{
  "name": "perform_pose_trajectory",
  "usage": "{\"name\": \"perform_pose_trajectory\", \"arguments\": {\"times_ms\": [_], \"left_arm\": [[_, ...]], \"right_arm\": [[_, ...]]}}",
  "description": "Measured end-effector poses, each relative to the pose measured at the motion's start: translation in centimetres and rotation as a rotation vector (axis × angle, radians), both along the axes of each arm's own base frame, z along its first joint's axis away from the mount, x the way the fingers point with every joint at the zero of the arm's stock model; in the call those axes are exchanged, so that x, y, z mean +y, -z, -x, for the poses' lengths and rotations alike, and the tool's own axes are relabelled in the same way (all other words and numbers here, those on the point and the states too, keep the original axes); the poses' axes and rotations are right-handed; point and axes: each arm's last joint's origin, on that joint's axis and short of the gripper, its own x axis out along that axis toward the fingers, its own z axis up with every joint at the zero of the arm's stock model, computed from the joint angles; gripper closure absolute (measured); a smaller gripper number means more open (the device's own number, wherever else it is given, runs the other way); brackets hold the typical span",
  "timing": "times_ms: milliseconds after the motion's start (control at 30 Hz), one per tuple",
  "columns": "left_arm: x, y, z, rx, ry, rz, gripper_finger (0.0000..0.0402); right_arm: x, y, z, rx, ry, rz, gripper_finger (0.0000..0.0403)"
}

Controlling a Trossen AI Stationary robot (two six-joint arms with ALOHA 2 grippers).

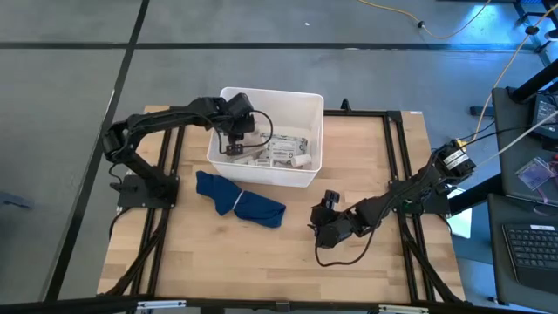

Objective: Pick & place medical supplies in basket/bin
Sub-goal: Put the light brown bandage into the white bin, then return to Home Position

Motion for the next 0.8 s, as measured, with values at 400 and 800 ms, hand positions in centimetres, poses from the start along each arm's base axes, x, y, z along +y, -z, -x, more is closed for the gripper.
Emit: {"name": "perform_pose_trajectory", "arguments": {"times_ms": [400, 800], "left_arm": [[-0.1, 0.0, -0.1, 0.001, 0.005, -0.008, 0.0286], [-2.9, -11.3, 2.8, -0.447, -0.048, -0.005, 0.0282]], "right_arm": [[0.0, 0.0, 0.0, 0.006, -0.005, -0.004, 0.0126], [-0.6, -3.3, 1.2, -0.059, -0.043, -0.007, 0.0126]]}}
